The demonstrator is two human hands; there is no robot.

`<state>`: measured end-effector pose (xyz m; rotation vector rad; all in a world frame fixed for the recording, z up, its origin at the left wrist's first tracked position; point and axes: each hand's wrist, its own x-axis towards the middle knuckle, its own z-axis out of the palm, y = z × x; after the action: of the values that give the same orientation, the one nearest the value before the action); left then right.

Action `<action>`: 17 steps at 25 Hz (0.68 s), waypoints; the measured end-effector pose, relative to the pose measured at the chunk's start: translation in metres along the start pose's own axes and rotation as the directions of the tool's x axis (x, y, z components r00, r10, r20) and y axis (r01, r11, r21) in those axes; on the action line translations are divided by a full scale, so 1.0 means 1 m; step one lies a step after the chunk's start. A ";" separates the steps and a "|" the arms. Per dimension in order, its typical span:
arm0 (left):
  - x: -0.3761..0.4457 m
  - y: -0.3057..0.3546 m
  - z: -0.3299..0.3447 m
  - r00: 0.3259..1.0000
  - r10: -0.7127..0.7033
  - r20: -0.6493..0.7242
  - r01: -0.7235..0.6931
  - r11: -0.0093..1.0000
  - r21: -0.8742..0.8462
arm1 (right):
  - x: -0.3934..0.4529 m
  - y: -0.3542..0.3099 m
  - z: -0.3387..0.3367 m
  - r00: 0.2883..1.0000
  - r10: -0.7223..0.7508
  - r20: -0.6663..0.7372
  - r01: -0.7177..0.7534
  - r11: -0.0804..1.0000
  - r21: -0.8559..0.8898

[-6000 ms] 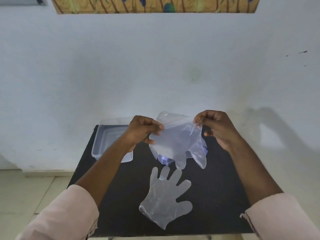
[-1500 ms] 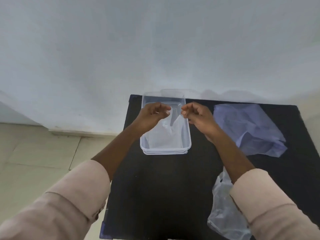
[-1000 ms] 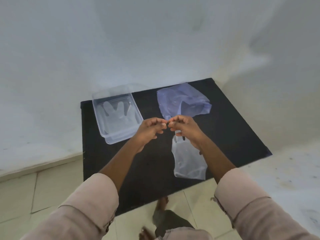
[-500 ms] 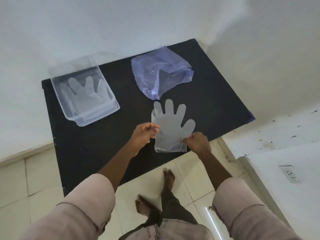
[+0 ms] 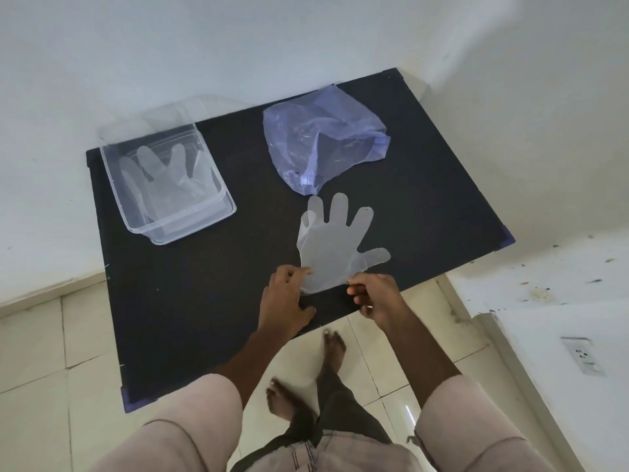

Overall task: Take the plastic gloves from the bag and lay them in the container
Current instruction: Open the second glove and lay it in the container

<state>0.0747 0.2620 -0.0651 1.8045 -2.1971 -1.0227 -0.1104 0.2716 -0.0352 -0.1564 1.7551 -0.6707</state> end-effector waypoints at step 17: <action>0.037 0.042 -0.097 0.990 0.098 -0.104 -0.124 0.948 -0.294 | -0.039 -0.053 -0.036 0.607 -0.750 0.265 0.683 0.322 -0.655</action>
<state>0.0773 0.1906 0.0206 1.5442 -1.9427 -1.1562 -0.1445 0.2577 0.0307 -1.5931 1.9107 -0.5588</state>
